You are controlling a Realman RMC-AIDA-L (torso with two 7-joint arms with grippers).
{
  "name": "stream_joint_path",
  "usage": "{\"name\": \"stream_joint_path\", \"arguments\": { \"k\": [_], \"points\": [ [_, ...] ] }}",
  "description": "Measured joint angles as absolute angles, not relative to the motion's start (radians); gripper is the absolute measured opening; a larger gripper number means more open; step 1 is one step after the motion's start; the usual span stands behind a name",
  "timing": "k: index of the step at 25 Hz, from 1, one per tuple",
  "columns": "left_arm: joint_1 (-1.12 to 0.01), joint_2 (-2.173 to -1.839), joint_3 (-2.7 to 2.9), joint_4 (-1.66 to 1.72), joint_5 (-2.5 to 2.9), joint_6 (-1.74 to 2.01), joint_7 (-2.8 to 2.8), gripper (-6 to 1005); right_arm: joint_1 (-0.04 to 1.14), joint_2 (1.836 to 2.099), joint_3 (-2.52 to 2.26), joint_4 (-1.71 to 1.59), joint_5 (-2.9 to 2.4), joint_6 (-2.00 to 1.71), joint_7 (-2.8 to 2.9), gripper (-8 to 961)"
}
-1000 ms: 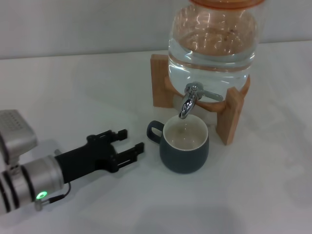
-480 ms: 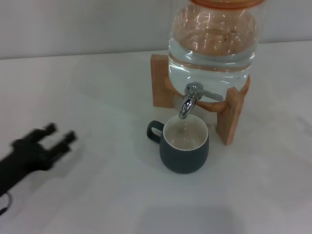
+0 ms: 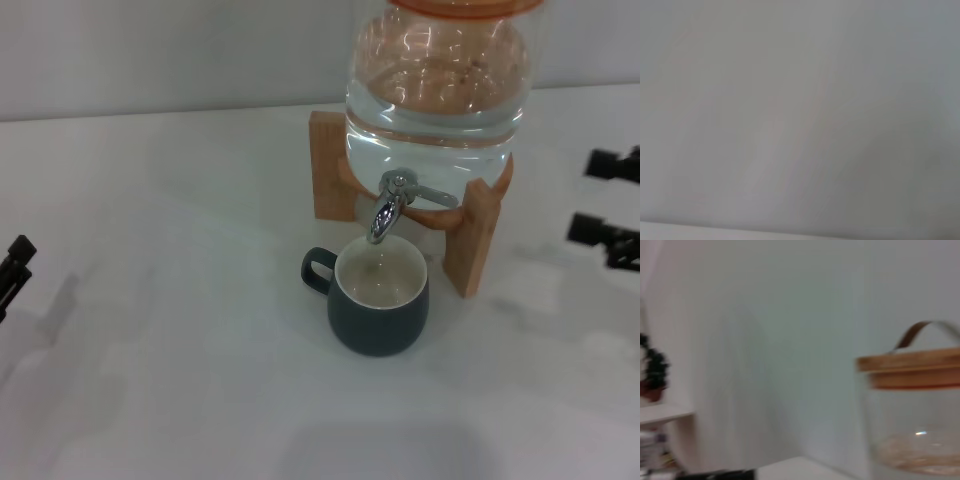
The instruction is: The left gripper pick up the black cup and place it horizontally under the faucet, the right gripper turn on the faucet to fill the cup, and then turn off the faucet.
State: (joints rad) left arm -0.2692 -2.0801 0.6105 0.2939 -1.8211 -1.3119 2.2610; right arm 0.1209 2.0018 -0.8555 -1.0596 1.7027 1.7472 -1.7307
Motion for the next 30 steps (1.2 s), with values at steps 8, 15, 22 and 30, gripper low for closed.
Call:
{"name": "stream_joint_path", "arguments": {
  "k": [8,15,22,30],
  "points": [
    [-0.266,-2.079,0.609,0.295,-1.833,-1.3,2.277,663,0.165,2.004,-1.02,-1.073,1.703,1.685,-1.678,821],
    [-0.265,-2.079,0.609,0.294,-1.834,-1.297,2.284,663,0.179,2.005,-1.14,-1.131,1.702,1.565,-1.622,808],
    [-0.264,-2.078,0.609,0.29,-1.835,-1.291,2.285,663,0.184,2.005,-1.206,-1.18,1.668,1.458,-1.582,808],
    [-0.264,-2.079,0.609,0.285,-1.835,-1.284,2.294,663,0.186,2.005,-1.202,-1.175,1.664,1.422,-1.58,807]
  ]
}}
